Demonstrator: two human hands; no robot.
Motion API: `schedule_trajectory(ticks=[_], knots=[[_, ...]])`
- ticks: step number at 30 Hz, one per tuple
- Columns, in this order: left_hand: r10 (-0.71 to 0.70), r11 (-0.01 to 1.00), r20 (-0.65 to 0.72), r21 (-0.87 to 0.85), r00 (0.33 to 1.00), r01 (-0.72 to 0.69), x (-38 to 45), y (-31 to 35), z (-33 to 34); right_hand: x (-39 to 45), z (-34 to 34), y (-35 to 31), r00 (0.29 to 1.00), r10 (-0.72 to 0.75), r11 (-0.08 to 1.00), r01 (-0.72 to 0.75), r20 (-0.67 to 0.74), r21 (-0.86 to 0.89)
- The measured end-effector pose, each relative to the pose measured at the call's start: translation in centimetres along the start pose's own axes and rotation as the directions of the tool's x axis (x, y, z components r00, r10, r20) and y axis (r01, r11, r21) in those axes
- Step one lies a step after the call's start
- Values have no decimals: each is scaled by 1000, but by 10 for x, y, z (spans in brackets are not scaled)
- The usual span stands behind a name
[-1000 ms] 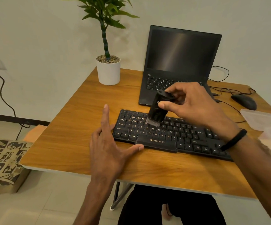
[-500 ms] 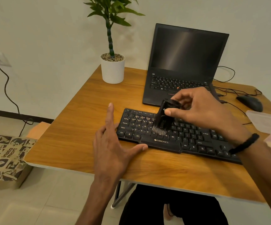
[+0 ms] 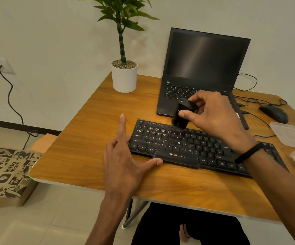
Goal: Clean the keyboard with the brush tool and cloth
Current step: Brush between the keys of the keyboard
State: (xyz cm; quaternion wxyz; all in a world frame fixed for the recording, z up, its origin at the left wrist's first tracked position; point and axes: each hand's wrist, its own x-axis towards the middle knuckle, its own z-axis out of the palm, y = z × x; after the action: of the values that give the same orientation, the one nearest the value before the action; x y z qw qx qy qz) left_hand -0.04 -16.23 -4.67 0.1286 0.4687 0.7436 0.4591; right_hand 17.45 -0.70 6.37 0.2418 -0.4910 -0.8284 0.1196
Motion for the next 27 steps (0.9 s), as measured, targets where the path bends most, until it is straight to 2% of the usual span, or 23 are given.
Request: schedule_trajectory(ticks=[2,3,4,7,9,10,13,17,20,21,23,24,25,27], knots=[[-2,1000,0,-5,1000,2,0,0,0,-3,-3,-5,987,0,963,-42,158,267],[-2,1000,1,-4,1000,2,0,-1,0,-5,-2,-8,981,-16,954,-42,192,295],[1,1000,-1,0,1000,-1,0,-1,1,-4,0,-9,984,-31,975,-9,174,222],[-1,1000,6,10,1000,1,0,-1,1,1,8,-12,998,-49,991,45,-28,-122],[-2,1000,6,7,1000,1,1,-1,1,4,9,-13,995,-60,984,47,-76,-174],[-2,1000,8,9,1000,1,1,-1,1,5,8,-12,997,-62,987,55,-38,-152],[3,1000,5,14,1000,-3,1,-2,1,4,3,-16,993,-41,998,35,114,55],[3,1000,7,14,1000,-3,1,-2,1,6,7,-18,999,-35,999,36,17,-34],[1,1000,8,5,1000,-1,0,-1,0,8,6,-19,987,-12,974,-24,159,224],[4,1000,7,5,1000,-4,0,-1,0,8,9,-19,986,-16,976,-20,166,217],[11,1000,5,6,1000,-11,0,-1,0,10,15,-19,998,-32,998,29,62,58],[9,1000,6,5,1000,-9,0,-1,1,10,17,-21,999,-35,999,34,14,32],[7,1000,4,3,1000,-7,0,-2,1,11,17,-22,999,-40,998,39,5,45],[7,1000,5,2,1000,-7,0,-2,1,13,15,-23,994,-58,988,43,97,148]])
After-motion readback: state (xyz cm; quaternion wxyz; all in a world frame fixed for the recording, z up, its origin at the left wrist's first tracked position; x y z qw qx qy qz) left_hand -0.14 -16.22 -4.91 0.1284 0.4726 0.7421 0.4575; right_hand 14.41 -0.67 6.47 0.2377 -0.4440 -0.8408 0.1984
